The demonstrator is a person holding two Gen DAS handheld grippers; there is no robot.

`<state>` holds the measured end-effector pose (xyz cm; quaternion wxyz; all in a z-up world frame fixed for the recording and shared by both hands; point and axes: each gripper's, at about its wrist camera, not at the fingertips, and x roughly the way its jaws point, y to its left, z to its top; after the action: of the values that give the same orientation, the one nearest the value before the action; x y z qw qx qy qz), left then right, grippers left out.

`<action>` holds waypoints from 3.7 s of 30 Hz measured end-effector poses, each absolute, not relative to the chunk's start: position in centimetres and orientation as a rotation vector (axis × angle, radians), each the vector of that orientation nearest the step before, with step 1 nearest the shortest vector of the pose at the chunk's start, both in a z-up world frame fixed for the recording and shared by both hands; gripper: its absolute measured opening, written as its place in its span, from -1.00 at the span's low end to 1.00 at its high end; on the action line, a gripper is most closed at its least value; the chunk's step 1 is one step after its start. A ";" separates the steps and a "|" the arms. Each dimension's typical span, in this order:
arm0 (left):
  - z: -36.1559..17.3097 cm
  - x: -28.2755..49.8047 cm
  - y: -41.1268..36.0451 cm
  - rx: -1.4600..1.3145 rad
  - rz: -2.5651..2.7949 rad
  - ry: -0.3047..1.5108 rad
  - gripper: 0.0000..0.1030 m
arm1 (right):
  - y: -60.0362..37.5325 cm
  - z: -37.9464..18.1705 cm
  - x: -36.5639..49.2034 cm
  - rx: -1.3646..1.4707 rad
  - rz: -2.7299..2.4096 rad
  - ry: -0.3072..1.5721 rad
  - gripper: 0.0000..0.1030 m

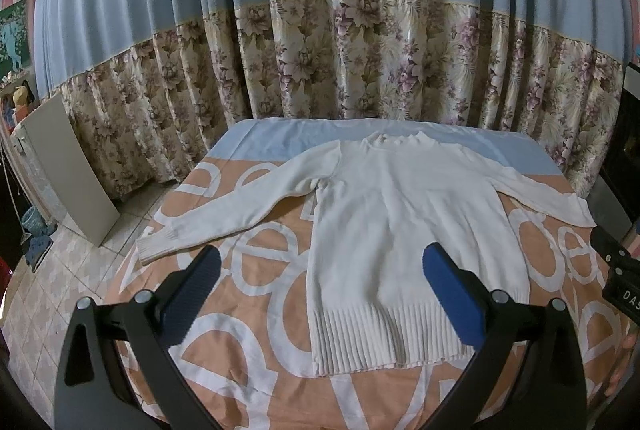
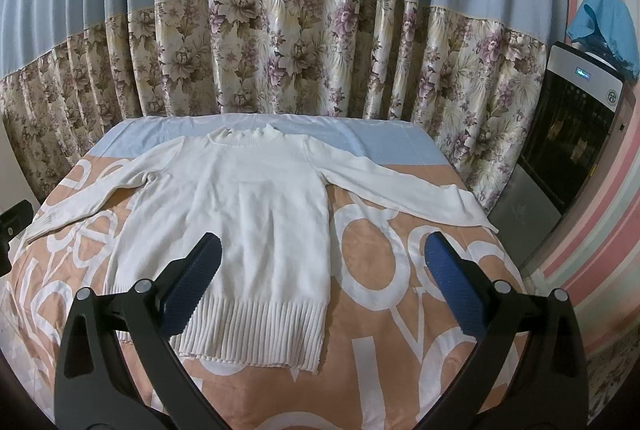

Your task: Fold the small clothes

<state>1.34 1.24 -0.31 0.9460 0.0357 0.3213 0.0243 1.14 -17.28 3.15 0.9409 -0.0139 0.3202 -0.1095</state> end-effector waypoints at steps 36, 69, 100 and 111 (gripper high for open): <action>-0.2 1.2 0.3 0.074 0.050 0.645 0.97 | -17.4 3.0 1.4 -0.027 -0.224 0.653 0.94; -1.2 0.6 0.9 0.071 0.056 0.660 0.97 | -16.9 0.8 2.3 -0.031 -0.221 0.679 0.94; -2.2 13.9 10.9 -0.118 0.080 0.751 0.97 | -13.7 3.8 18.2 -0.071 0.034 0.669 0.94; -7.9 17.3 16.4 -0.314 0.235 0.824 0.97 | -12.4 -0.2 23.8 -0.134 0.091 0.744 0.94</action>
<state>17.26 16.40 -7.90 0.8976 -0.1515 0.3981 0.1133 23.81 -12.38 -0.21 0.9283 -0.0653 0.3632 0.0446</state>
